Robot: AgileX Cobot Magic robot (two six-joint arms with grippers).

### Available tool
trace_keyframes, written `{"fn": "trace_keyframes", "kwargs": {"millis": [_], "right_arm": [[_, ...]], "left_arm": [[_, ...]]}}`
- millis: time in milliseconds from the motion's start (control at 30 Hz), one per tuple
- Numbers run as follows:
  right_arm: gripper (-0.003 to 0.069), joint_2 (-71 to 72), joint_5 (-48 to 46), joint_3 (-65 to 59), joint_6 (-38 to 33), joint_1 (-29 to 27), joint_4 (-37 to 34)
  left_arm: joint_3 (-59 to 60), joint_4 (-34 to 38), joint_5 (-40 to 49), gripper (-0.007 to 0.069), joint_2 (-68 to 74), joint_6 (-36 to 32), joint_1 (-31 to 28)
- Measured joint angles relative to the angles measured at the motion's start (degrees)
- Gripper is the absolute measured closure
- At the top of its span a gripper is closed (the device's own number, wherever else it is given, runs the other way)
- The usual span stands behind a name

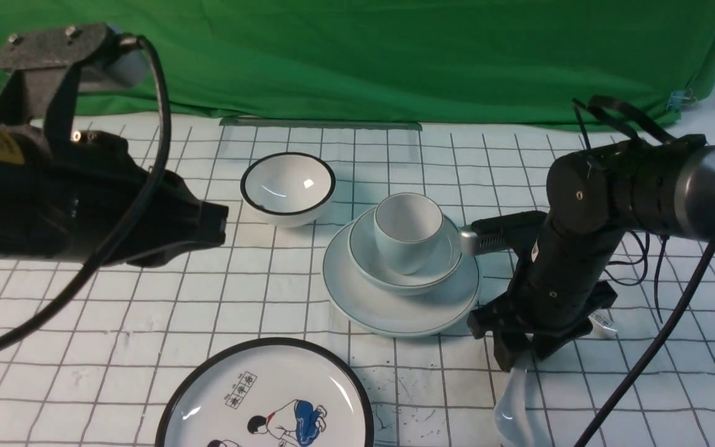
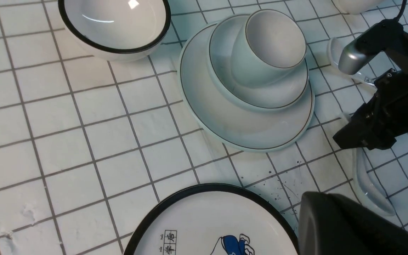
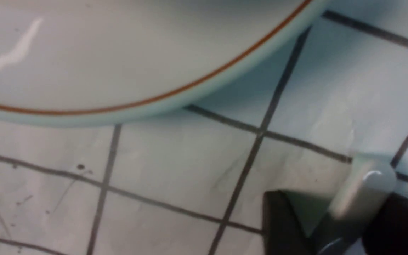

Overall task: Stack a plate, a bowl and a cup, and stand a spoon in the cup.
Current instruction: Use the right arm to grab a blue soup spoon, then use the right arm to put the blue soup spoon into the blue teacup in the middle

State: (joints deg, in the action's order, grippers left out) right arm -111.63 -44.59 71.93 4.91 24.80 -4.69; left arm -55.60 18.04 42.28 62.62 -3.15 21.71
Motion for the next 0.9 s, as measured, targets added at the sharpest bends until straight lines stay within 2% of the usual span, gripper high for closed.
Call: {"fn": "trace_keyframes", "kwargs": {"millis": [33, 133, 233, 367, 467, 633, 667, 800, 900], "right_arm": [[0.0434, 0.00, -0.06, 0.15, -0.16, 0.00, -0.16], [0.0576, 1.06, -0.47, 0.36, -1.22, 0.00, -0.84], [0.0582, 6.52, 2.38, 0.41, -1.42, 0.18, -1.01], [0.0582, 15.02, 15.30, 0.61, -1.48, 1.54, -1.12], [0.0582, 18.99, 35.76, 0.90, -1.81, 3.94, -1.19], [0.0582, 16.53, 49.84, 0.90, -2.58, 5.74, -1.24], [0.0582, 14.25, 55.21, 0.90, -3.38, 6.18, -1.24], [0.0582, 8.06, 62.75, 0.79, -4.38, 6.34, -1.24], [0.0582, 6.16, 63.55, 0.80, -4.48, 6.34, -1.24]], "left_arm": [[0.00, 0.00, -0.14, 0.0623, 0.00, -0.08, 0.00], [0.00, -0.06, -0.32, 0.0623, 0.00, -0.29, 0.00], [0.00, -0.42, -0.58, 0.0623, 0.00, -0.52, 0.00], [0.00, -1.33, -1.63, 0.0623, 0.00, -0.62, 0.00], [0.00, -1.73, -2.64, 0.0623, 0.00, -0.71, 0.00], [0.00, -1.79, -2.69, 0.0623, 0.00, -0.73, 0.00], [0.00, -1.94, -2.69, 0.0623, 0.00, -0.73, 0.00], [0.00, -2.22, -2.69, 0.0623, 0.00, -0.77, 0.00], [0.00, -2.36, -2.69, 0.0623, 0.00, -0.77, 0.00]]}}
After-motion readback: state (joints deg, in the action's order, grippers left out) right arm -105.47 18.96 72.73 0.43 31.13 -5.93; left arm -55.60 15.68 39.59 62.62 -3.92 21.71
